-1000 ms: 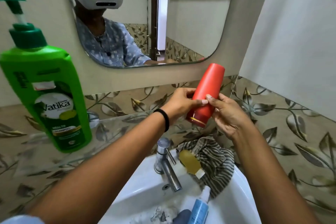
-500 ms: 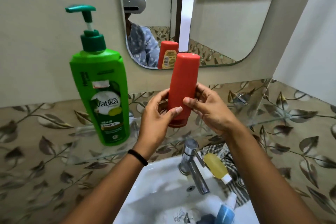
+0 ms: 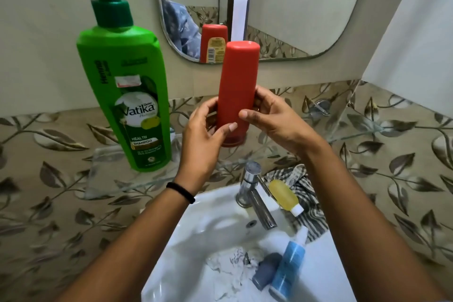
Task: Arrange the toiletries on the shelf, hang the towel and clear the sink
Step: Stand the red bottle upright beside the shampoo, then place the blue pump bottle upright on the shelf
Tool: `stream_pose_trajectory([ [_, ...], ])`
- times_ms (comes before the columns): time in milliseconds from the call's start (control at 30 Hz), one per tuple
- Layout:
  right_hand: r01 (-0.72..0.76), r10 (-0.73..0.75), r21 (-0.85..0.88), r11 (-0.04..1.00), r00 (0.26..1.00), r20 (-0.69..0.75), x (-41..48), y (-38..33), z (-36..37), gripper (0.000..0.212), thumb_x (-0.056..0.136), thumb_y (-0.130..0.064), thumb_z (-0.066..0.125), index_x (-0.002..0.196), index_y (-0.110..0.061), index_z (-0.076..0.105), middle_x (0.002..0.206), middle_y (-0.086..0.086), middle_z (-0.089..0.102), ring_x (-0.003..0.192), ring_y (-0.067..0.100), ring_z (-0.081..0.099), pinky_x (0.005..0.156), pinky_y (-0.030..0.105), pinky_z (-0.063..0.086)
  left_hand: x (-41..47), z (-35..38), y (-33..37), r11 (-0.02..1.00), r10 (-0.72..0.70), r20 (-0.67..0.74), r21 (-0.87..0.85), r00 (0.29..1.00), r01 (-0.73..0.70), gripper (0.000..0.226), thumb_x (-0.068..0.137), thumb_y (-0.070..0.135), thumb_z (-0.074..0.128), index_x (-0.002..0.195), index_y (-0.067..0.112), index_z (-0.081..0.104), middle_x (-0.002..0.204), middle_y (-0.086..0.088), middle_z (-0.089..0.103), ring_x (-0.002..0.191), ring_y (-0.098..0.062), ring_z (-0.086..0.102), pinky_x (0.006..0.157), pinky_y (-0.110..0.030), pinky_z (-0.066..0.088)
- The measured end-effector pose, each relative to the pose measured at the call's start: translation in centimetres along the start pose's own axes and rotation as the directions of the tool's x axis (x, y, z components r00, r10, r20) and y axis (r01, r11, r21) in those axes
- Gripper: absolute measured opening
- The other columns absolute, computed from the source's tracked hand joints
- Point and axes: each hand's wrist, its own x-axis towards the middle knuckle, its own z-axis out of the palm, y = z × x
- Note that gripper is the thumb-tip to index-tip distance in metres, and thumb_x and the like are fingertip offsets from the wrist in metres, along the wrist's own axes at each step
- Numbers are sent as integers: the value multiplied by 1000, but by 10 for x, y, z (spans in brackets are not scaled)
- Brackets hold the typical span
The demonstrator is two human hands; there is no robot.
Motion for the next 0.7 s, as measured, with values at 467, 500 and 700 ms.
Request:
stream_pose_trajectory([
  [467,-658,297,40,752,284,-912,-193,198,17,45,81,-9,71,120,3,50,118,23,57,113,39,55,90,28,42,-157,51,-73,968,-183,583,247,792,41,37,87,10,61,112,37,59,114,11,61,102,1,58,91,-25,49],
  [500,-758,410,109,644,222,-885,-203,217,19,57,79,-12,74,125,7,46,123,28,53,117,41,51,95,35,41,-169,66,-91,943,-302,646,310,702,120,35,88,7,58,116,28,61,117,2,62,105,-7,60,94,-28,49],
  [700,-878,679,237,417,128,-722,-222,253,26,58,75,-30,76,113,2,46,118,23,61,107,35,61,90,40,50,-210,120,-154,804,-570,678,578,465,143,53,94,6,45,144,16,28,151,-2,34,135,-13,39,107,-22,32],
])
